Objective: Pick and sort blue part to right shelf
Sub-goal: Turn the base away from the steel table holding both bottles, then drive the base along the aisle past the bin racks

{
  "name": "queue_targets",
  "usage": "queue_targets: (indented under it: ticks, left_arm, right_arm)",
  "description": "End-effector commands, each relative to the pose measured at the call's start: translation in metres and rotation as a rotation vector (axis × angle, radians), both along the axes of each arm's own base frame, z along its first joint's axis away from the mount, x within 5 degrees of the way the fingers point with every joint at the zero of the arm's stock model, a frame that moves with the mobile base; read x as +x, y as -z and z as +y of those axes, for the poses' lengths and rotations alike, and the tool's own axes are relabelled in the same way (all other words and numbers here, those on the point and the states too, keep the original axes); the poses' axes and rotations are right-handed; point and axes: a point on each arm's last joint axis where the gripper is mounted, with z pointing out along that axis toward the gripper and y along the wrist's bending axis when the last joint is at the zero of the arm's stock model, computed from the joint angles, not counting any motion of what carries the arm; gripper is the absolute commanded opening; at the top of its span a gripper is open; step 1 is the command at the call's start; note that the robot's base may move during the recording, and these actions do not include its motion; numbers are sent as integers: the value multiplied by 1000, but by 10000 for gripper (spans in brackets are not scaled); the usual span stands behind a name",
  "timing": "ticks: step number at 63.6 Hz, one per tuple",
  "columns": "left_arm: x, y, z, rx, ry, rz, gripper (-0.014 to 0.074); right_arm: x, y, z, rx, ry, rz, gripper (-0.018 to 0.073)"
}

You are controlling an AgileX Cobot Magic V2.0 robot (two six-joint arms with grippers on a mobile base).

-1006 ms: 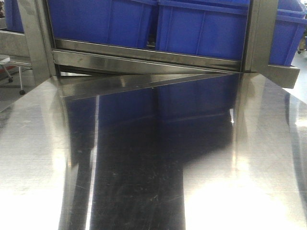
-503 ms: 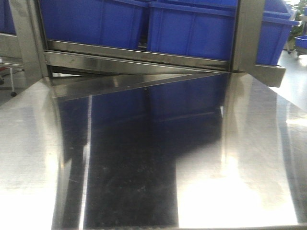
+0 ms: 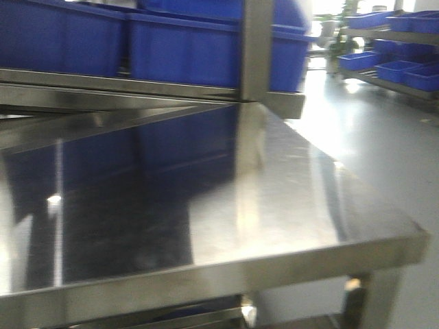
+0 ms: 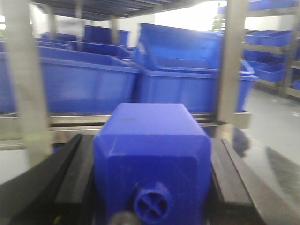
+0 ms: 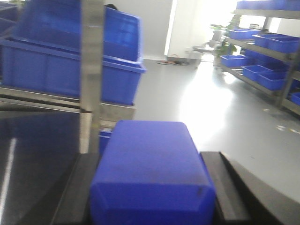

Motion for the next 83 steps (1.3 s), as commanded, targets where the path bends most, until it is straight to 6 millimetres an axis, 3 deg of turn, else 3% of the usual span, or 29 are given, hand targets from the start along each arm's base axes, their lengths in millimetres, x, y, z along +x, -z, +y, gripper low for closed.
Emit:
queue_targets:
  ticks: [1,83]
  left_arm:
    - [-2,-17,2,-32,-17,-102,408]
    - [-2,-17,2,-32,-19,-102,408]
  right_arm:
    - [-2,-18,0,-12,6,-115,399]
    - [-2,-18,0,-12,6,-115,399]
